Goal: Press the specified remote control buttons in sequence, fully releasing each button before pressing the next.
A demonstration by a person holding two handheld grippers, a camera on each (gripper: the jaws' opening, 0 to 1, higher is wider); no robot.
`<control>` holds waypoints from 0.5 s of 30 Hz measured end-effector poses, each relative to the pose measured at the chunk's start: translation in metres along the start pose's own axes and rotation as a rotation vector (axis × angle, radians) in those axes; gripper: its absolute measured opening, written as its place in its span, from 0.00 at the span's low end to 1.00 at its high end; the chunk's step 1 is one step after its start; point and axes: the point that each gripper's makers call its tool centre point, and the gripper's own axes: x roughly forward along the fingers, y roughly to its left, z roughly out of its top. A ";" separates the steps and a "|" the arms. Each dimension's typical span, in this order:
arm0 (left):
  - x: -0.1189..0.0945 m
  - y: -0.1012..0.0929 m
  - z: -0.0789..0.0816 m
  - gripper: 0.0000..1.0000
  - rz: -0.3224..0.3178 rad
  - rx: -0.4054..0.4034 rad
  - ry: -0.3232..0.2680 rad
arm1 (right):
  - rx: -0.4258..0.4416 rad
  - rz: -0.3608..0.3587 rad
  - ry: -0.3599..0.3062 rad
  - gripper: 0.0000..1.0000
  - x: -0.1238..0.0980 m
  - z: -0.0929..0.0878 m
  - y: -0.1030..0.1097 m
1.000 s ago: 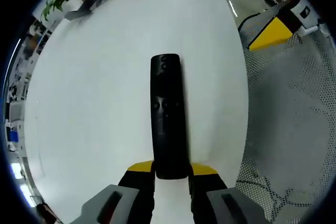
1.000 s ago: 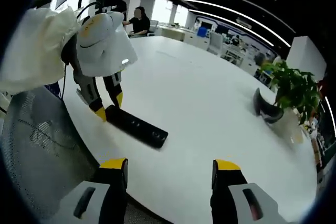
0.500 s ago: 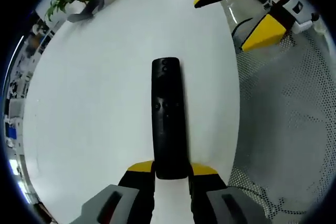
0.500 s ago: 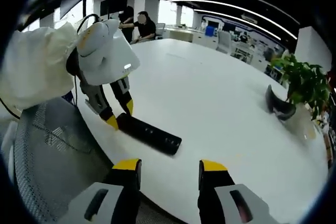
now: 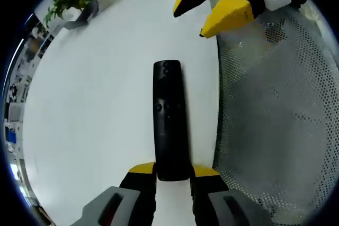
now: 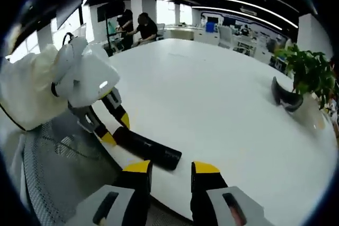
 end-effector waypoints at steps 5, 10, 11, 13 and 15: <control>0.000 -0.004 0.000 0.23 0.000 -0.014 -0.007 | 0.062 0.046 -0.003 0.19 0.001 0.008 0.003; 0.000 -0.007 0.000 0.23 0.000 -0.017 0.003 | 0.099 0.076 -0.038 0.18 0.007 0.026 0.004; 0.000 -0.009 0.000 0.23 0.002 -0.015 0.008 | 0.109 0.080 -0.045 0.17 0.009 0.030 0.005; 0.000 -0.011 0.000 0.23 0.004 -0.016 0.012 | 0.115 0.082 -0.049 0.13 0.012 0.032 0.005; -0.001 -0.013 -0.001 0.23 0.005 -0.023 0.008 | 0.128 0.089 -0.020 0.08 0.021 0.028 0.004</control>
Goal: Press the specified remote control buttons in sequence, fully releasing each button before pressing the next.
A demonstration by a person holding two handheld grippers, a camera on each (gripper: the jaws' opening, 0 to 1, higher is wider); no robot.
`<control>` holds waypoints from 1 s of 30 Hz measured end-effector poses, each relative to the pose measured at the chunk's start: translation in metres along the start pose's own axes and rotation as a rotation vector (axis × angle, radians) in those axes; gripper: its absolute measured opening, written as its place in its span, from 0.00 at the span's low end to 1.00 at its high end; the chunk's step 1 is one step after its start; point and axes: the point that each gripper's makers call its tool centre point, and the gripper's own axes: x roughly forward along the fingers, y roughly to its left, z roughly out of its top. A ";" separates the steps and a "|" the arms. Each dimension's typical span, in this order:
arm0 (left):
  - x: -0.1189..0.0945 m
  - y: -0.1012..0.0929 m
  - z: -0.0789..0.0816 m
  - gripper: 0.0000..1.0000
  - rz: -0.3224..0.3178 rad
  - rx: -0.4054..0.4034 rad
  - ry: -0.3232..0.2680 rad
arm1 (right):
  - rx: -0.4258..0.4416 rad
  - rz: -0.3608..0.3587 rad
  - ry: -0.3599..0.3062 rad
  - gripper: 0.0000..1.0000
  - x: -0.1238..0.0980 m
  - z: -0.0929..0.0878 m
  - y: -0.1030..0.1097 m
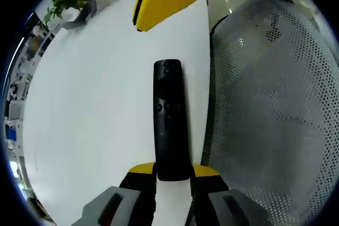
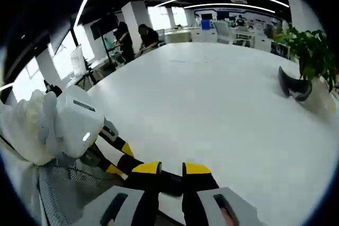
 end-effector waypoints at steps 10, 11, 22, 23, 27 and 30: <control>0.000 -0.005 0.000 0.23 0.009 -0.063 -0.054 | 0.073 -0.017 0.006 0.00 0.004 -0.006 -0.010; 0.000 -0.005 0.000 0.23 0.010 -0.064 -0.053 | 0.073 -0.021 0.011 0.00 0.004 -0.007 -0.010; -0.002 -0.006 -0.002 0.24 0.010 -0.092 -0.143 | 0.050 -0.020 0.127 0.00 0.016 -0.028 -0.009; -0.002 -0.006 -0.002 0.24 0.011 -0.091 -0.154 | 0.051 -0.016 0.134 0.00 0.017 -0.029 -0.008; -0.003 -0.005 -0.002 0.24 0.012 -0.097 -0.196 | 0.069 0.014 0.194 0.00 0.022 -0.041 -0.003; -0.003 -0.005 -0.001 0.24 0.016 -0.112 -0.224 | 0.066 0.019 0.228 0.00 0.024 -0.048 -0.002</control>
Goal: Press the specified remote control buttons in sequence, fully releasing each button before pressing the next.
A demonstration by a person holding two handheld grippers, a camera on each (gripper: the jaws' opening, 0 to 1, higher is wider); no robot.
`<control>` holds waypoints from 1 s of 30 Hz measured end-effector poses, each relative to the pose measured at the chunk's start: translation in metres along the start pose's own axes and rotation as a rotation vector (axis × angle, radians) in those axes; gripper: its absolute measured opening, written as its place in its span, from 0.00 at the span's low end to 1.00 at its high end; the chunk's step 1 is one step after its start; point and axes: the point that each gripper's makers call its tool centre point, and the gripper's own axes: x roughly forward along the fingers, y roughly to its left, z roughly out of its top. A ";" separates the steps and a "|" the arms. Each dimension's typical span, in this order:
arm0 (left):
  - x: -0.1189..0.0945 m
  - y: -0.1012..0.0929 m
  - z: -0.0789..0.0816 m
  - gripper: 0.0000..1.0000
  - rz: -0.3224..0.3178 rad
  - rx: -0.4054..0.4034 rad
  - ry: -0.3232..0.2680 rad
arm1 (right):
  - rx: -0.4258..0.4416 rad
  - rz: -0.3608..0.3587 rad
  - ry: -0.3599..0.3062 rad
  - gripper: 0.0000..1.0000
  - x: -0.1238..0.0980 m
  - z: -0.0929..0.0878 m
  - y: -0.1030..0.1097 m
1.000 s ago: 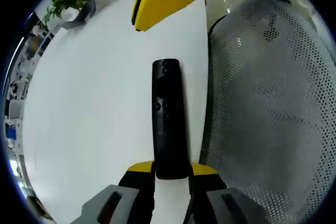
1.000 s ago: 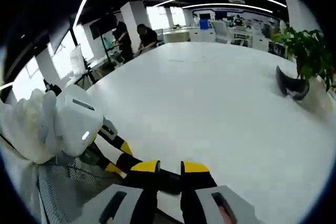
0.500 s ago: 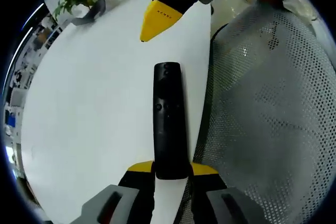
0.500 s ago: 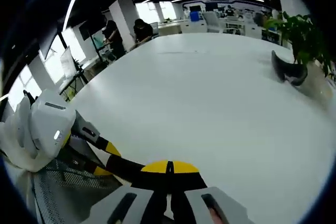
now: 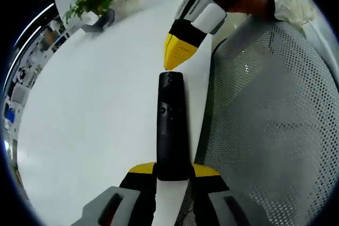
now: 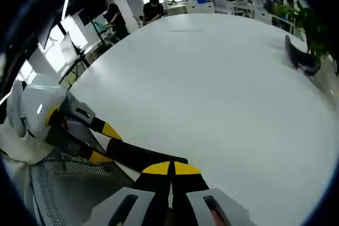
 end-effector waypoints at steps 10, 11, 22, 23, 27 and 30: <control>0.000 0.000 0.001 0.24 0.006 -0.018 -0.031 | 0.024 -0.010 0.053 0.00 0.006 -0.009 -0.005; 0.000 0.000 0.001 0.24 0.007 -0.020 -0.034 | 0.021 -0.012 0.055 0.00 0.006 -0.009 -0.006; 0.001 -0.003 0.001 0.24 0.011 -0.013 -0.067 | 0.016 -0.029 0.034 0.00 0.006 -0.005 -0.010; 0.001 -0.003 0.000 0.24 0.011 -0.015 -0.070 | 0.017 -0.025 0.040 0.00 0.007 -0.006 -0.009; 0.001 -0.003 0.001 0.24 0.010 -0.016 -0.073 | -0.011 -0.030 0.049 0.00 0.008 -0.007 -0.006; 0.001 -0.003 0.001 0.24 0.014 -0.015 -0.074 | -0.015 -0.032 0.048 0.00 0.008 -0.007 -0.007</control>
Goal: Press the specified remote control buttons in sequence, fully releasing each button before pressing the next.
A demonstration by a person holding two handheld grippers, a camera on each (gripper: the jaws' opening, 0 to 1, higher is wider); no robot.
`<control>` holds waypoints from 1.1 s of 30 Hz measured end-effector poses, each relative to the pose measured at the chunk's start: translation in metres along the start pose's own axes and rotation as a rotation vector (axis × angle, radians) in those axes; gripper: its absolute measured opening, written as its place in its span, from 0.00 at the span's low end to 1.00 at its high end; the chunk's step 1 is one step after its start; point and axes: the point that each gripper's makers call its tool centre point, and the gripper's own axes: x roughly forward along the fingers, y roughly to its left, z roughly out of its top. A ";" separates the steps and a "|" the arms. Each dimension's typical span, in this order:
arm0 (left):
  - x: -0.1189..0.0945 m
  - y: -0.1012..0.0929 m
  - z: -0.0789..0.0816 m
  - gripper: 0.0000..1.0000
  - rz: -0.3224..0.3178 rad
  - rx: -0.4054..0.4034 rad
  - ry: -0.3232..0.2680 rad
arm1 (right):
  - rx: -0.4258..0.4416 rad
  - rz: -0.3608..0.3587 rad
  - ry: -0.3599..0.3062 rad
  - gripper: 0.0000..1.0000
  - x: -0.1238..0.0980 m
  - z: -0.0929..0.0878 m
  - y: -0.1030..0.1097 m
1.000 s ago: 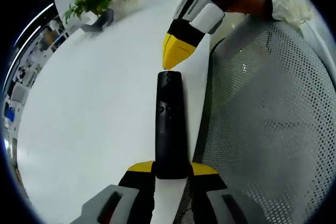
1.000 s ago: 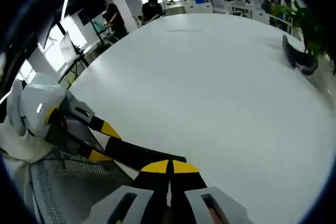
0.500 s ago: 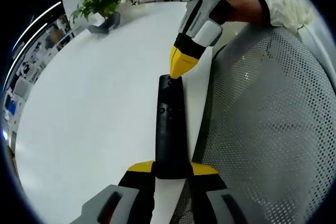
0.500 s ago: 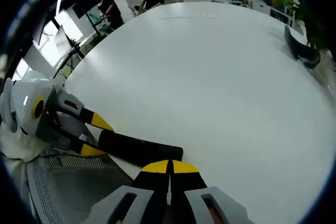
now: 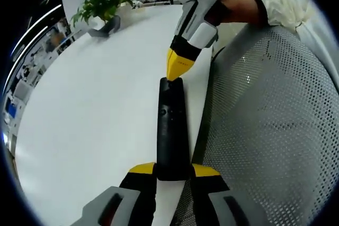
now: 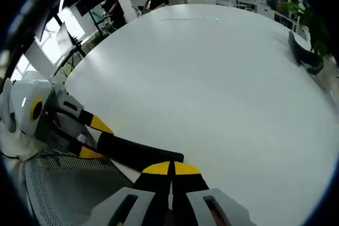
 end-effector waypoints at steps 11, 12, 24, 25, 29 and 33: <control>0.001 -0.002 0.001 0.25 0.171 0.035 -0.123 | 0.028 0.013 -0.019 0.00 0.000 0.001 0.000; 0.001 -0.002 -0.002 0.25 0.165 0.119 -0.076 | 0.021 0.010 -0.018 0.00 0.000 0.001 0.001; 0.000 0.000 0.004 0.26 0.100 -0.087 -0.138 | 0.030 0.014 -0.019 0.00 -0.001 0.001 0.000; 0.001 0.000 0.005 0.27 0.098 -0.091 -0.149 | 0.028 0.013 -0.018 0.00 -0.001 0.001 0.000; 0.002 -0.002 0.012 0.27 0.078 -0.116 -0.193 | 0.036 0.017 -0.018 0.00 -0.001 0.001 0.001; 0.001 0.002 0.015 0.25 0.041 -0.262 -0.224 | 0.035 0.017 -0.024 0.00 -0.001 0.002 0.000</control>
